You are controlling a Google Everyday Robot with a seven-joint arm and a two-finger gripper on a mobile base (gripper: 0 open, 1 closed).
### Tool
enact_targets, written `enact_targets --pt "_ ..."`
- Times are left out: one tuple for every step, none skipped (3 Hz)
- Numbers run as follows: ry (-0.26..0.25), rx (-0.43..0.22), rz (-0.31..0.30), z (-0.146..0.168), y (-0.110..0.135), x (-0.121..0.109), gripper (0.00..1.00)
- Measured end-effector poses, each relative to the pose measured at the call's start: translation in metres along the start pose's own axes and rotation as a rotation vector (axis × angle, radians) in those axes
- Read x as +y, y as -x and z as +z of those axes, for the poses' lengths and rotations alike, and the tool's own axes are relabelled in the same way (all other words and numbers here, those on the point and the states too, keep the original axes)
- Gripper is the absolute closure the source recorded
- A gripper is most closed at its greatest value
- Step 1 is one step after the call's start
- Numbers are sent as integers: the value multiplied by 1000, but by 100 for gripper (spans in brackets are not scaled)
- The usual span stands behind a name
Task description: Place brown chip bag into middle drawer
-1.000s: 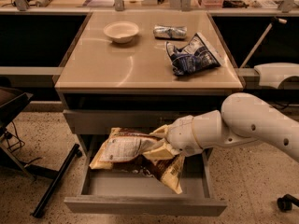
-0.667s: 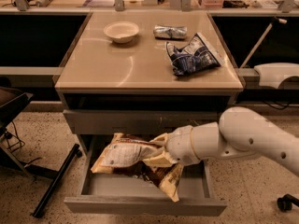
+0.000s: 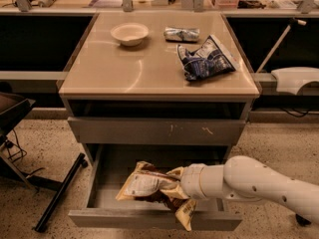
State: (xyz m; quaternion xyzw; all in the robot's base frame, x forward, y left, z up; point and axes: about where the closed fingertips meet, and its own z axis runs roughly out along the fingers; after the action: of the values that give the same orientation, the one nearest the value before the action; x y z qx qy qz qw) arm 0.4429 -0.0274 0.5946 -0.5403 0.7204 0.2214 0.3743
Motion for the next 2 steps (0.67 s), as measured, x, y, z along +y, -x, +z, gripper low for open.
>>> enact_targets --pt "-143 83 19 12 -25 -53 100" --pt "-227 134 66 33 -41 -100 100"
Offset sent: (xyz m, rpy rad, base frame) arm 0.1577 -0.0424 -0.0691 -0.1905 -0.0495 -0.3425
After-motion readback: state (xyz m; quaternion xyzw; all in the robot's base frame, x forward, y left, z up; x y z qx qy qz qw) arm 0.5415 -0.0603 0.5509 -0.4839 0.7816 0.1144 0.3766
